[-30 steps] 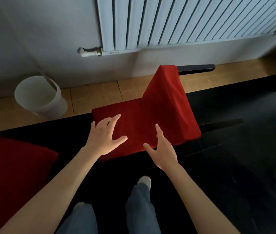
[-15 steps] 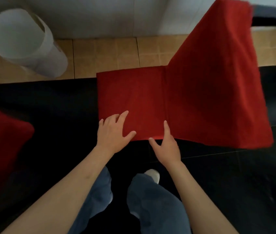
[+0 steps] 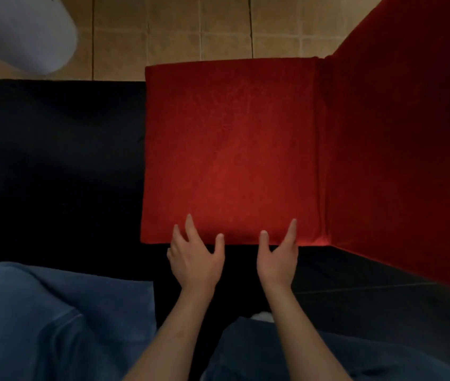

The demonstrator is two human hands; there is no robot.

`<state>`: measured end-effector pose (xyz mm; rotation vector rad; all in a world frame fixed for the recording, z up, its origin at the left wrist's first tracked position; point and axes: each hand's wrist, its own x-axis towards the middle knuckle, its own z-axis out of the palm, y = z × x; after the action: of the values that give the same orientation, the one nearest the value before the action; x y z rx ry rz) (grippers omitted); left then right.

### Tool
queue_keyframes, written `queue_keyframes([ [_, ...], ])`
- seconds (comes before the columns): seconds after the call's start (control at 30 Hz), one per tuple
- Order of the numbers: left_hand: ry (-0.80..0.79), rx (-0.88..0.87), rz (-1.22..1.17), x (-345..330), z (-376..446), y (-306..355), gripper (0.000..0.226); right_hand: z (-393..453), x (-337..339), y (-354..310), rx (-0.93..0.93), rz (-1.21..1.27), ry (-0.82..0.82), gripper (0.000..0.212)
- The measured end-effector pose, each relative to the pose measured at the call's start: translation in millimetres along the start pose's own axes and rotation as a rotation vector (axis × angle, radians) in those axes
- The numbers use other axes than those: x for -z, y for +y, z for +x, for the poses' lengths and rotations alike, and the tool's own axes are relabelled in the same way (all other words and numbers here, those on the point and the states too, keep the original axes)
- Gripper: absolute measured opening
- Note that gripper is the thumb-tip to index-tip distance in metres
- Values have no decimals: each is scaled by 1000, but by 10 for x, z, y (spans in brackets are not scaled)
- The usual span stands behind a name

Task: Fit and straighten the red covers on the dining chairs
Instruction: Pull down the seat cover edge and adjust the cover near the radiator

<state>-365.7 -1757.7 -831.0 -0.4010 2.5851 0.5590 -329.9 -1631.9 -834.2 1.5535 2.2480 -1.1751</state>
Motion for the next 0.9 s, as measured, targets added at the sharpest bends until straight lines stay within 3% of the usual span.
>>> queue_keyframes([
  [0.27,155,61,-109,-570,245,-145,80,124,-602,148,-23,193,194,79],
  [0.43,133,211,-179,-729,227,-112,87,194,-715,168,-29,280,262,79],
  [0.53,94,363,-373,-753,201,-32,94,269,-674,127,-75,351,285,88],
  [0.7,69,426,-813,-783,232,10,105,390,-590,40,-203,425,256,107],
  [0.9,79,681,-1102,-723,460,243,123,409,-600,15,-220,473,279,105],
])
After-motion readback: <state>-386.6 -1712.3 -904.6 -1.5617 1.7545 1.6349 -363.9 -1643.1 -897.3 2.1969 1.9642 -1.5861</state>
